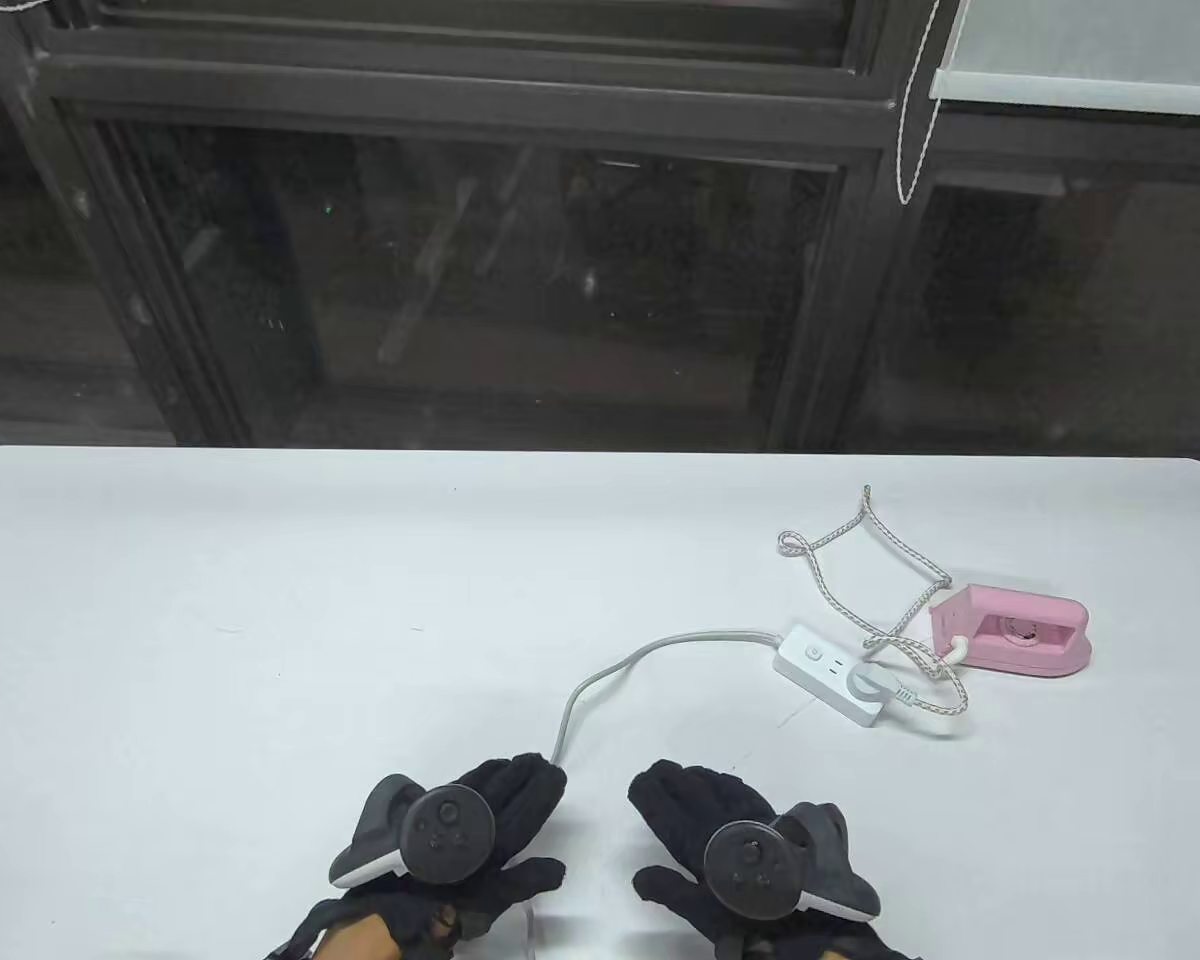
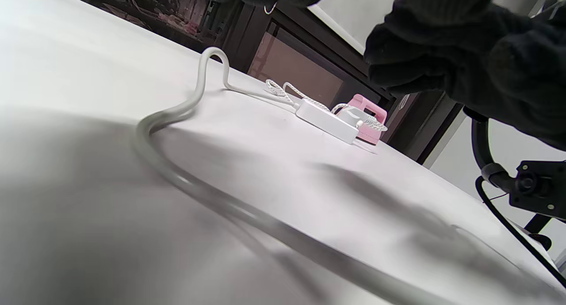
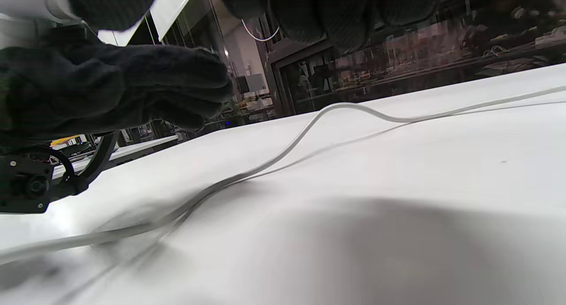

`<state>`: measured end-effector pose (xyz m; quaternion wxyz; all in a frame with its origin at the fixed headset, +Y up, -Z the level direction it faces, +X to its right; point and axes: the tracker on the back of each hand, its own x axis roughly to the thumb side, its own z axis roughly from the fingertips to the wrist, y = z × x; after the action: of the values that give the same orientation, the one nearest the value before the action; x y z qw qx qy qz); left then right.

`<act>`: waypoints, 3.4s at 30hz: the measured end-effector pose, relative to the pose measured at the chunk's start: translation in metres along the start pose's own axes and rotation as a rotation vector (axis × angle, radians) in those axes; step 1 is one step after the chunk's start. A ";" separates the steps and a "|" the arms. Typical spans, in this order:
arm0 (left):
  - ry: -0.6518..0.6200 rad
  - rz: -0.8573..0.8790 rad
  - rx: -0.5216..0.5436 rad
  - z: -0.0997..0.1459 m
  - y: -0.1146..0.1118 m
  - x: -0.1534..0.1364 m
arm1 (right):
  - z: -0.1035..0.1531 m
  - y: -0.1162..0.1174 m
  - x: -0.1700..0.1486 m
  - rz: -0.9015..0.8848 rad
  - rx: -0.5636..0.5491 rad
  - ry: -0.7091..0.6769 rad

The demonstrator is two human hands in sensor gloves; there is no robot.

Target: Unplug the electric iron

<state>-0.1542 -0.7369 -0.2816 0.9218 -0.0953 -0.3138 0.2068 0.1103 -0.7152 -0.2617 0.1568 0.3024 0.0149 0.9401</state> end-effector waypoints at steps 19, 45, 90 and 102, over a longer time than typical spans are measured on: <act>0.023 0.013 -0.032 -0.001 0.000 0.000 | -0.004 0.007 0.000 0.012 0.067 0.025; 0.034 0.032 -0.082 -0.001 -0.001 -0.002 | -0.067 -0.019 -0.210 0.147 0.112 0.855; 0.108 -0.159 -0.314 -0.006 -0.057 0.012 | -0.019 0.068 0.052 0.219 0.142 -0.083; 0.116 -0.183 -0.316 -0.010 -0.059 0.013 | -0.014 0.044 0.020 0.155 0.106 -0.026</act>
<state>-0.1196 -0.7846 -0.2647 0.9269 -0.2214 -0.2961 0.0642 0.0740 -0.7496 -0.2566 0.0675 0.3228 0.0389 0.9432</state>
